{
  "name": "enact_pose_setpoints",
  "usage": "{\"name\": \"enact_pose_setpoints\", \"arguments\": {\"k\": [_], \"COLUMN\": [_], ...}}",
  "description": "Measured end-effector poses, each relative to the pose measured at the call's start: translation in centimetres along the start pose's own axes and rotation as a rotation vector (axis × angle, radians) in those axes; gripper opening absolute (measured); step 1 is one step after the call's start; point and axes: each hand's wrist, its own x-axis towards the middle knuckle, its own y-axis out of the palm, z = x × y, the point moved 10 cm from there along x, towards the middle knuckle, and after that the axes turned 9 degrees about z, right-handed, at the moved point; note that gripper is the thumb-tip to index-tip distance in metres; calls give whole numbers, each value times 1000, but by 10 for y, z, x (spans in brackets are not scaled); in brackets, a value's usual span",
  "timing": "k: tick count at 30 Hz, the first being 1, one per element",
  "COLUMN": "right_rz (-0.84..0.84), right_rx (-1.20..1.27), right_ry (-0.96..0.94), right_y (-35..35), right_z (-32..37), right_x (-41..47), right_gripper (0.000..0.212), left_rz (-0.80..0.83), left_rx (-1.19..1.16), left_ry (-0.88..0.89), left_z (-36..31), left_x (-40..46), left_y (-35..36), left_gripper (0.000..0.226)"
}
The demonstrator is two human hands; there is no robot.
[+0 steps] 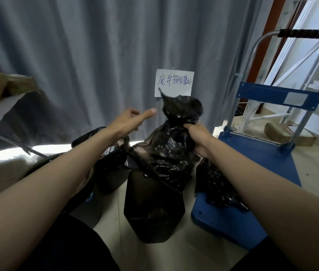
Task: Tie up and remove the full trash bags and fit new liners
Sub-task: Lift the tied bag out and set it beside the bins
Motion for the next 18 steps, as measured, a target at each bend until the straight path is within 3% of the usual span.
{"name": "enact_pose_setpoints", "arguments": {"k": [2, 4, 5, 7, 11, 13, 15, 18], "right_rz": [-10, -29, -52, -155, -251, -105, 121, 396], "right_rx": [125, 187, 167, 13, -233, -315, -311, -368], "right_ry": [17, 51, 63, 51, 20, -8, 92, 256], "right_y": [-3, -8, -12, -26, -36, -17, 13, 47], "right_z": [0, -4, -6, -8, -2, 6, -2, -29], "right_x": [1, 4, 6, 8, 4, 0, -12, -30], "right_gripper": [12, 18, 20, 26, 72, 56, 42, 53], "left_rz": [182, 280, 297, 297, 228, 192, 170, 139], "left_rx": [143, 224, 208, 133, -104, -220, -302, -369], "left_ry": [-80, -129, -143, -126, -79, -70, -66, -60], "left_z": [11, 20, 22, 20, 5, 3, 6, 6], "left_x": [-1, -1, -2, -4, -7, -7, -4, -1], "left_y": [18, 27, 28, 25, 10, 7, 8, 14], "left_gripper": [86, 51, 36, 30, 18, 2, 4, 7]}}
